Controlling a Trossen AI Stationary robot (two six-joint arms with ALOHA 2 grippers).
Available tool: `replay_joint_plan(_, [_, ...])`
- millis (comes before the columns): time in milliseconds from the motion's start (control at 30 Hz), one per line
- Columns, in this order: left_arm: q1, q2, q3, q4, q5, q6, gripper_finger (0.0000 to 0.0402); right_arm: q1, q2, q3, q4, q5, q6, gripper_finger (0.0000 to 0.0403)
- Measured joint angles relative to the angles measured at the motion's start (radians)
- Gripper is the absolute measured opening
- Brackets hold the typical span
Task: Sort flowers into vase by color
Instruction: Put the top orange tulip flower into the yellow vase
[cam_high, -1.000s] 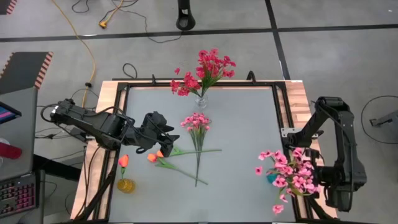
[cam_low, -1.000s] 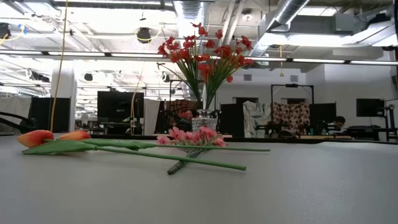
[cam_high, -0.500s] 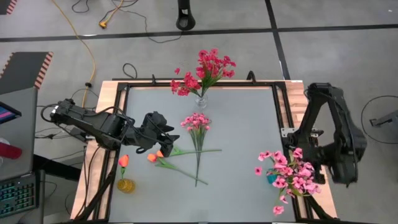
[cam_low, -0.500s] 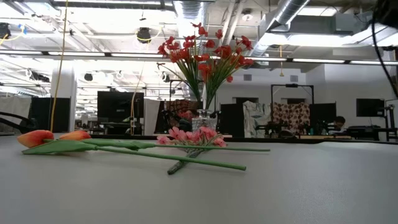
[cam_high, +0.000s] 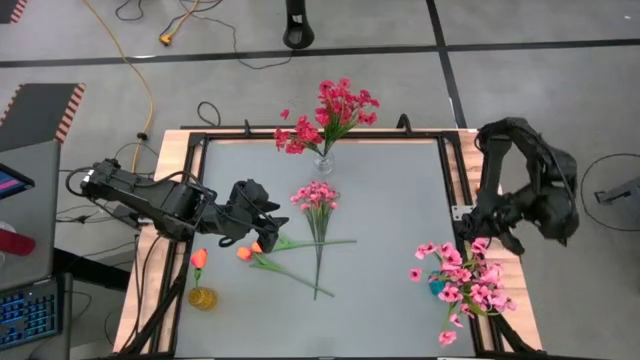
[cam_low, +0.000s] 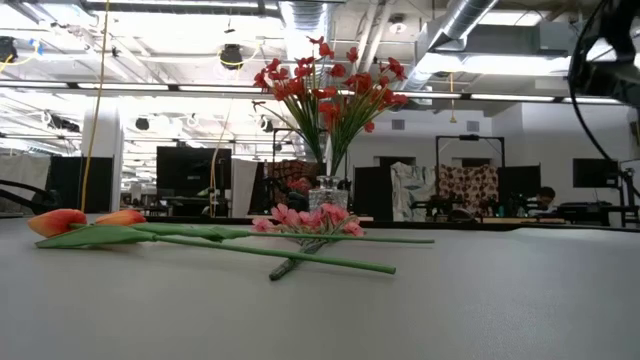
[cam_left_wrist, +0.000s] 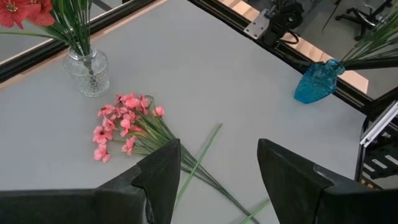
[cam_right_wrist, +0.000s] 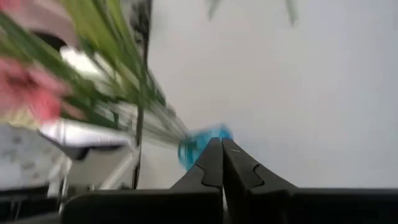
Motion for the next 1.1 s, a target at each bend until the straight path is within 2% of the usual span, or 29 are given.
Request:
replay_joint_plan(100, [0.0, 0.0, 0.0, 0.0, 0.0, 0.002, 0.02, 0.0, -0.05, 0.001, 0.0, 0.134, -0.05, 0.0019])
replay_joint_plan(200, [0.0, 0.0, 0.0, 0.0, -0.003, 0.022, 0.02, -0.002, -0.045, 0.007, 0.002, 0.287, -0.128, 0.003])
replay_joint_plan(333, [0.0, 0.017, 0.0, 0.0, -0.008, 0.03, 0.02, -0.01, -0.044, 0.005, 0.001, 0.428, -0.175, 0.0045])
replay_joint_plan(467, [0.0, 0.064, 0.001, 0.005, -0.004, 0.057, 0.02, -0.025, -0.044, 0.006, 0.008, 0.581, -0.208, 0.0042])
replay_joint_plan(767, [0.005, 0.21, 0.001, 0.017, 0.074, 0.087, 0.02, -0.033, -0.023, -0.036, 0.125, 0.657, -0.235, 0.0038])
replay_joint_plan(933, [0.016, 0.265, 0.0, 0.02, 0.077, 0.087, 0.02, -0.039, 0.008, -0.089, 0.21, 0.706, -0.258, 0.0038])
replay_joint_plan(1100, [0.032, 0.281, 0.0, 0.045, 0.105, 0.101, 0.02, -0.119, 0.031, -0.129, 0.267, 0.718, -0.259, 0.0038])
